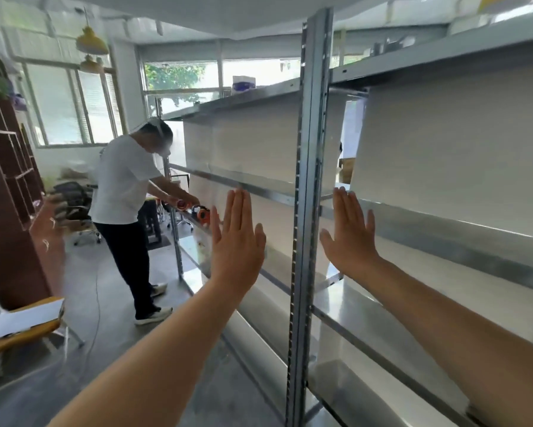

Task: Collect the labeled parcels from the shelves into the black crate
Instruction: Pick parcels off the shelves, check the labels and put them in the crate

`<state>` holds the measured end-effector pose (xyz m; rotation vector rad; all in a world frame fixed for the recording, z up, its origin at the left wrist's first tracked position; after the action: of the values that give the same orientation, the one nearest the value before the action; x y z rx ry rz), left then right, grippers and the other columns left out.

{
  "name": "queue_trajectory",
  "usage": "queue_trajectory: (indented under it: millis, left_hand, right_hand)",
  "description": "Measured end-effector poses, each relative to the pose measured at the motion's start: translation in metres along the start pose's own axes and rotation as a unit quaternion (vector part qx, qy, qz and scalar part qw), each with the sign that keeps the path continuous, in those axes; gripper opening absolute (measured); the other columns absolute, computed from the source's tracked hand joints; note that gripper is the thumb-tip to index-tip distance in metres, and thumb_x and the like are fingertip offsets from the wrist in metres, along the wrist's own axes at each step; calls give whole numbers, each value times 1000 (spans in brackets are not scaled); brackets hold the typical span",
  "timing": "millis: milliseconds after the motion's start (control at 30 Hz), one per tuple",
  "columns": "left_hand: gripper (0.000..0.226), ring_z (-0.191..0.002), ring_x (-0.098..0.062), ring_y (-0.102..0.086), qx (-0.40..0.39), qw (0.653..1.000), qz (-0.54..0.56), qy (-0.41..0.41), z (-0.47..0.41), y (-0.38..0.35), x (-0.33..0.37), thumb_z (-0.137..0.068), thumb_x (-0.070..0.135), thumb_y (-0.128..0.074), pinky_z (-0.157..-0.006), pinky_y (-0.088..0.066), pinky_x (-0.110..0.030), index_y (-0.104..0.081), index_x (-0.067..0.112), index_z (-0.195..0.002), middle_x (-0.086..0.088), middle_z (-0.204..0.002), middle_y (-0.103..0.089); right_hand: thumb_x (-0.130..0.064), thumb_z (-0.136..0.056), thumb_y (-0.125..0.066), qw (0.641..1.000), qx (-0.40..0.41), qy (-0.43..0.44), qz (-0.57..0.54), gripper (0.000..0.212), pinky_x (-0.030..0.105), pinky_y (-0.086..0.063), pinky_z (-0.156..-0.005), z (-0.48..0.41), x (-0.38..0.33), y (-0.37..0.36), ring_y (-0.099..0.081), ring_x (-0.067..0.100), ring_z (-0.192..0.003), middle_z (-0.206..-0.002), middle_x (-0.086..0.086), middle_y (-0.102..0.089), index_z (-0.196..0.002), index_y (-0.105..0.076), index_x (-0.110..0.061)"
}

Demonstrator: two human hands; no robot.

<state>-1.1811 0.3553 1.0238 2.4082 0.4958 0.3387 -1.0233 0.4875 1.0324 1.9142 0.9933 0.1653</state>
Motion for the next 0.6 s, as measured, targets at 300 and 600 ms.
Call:
queue_trajectory:
  millis: [300,600]
  left_hand:
    - [63,-149,-17,22,-8,988,79,-130,12,-3,194,-103,35,-14,-122,11,-47,14,11,-155,-3,-162,23]
    - [62,-153,-20,0,-5,939,230,-258,96,39,474,-102,35,-13,-123,-4,-49,-6,7,-157,-7,-166,-2]
  right_hand:
    - [-28,-101,-41,994,51,-78,52,79,47,12,-120,69,126,117,18,11,-150,-164,-5,18,-156,14,-20]
    - [-32,-104,-37,962,70,-205,168,77,45,16,-119,219,294,263,24,10,-148,-162,-6,25,-155,19,-20]
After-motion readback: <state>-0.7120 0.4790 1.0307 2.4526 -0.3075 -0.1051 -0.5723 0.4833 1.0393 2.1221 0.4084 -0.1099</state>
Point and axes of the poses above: each hand's wrist, its own z-axis away from the middle knuckle, its own y-axis out of the back of the hand, x = y × z, the point moved 8 cm from there along -z, towards the middle knuckle
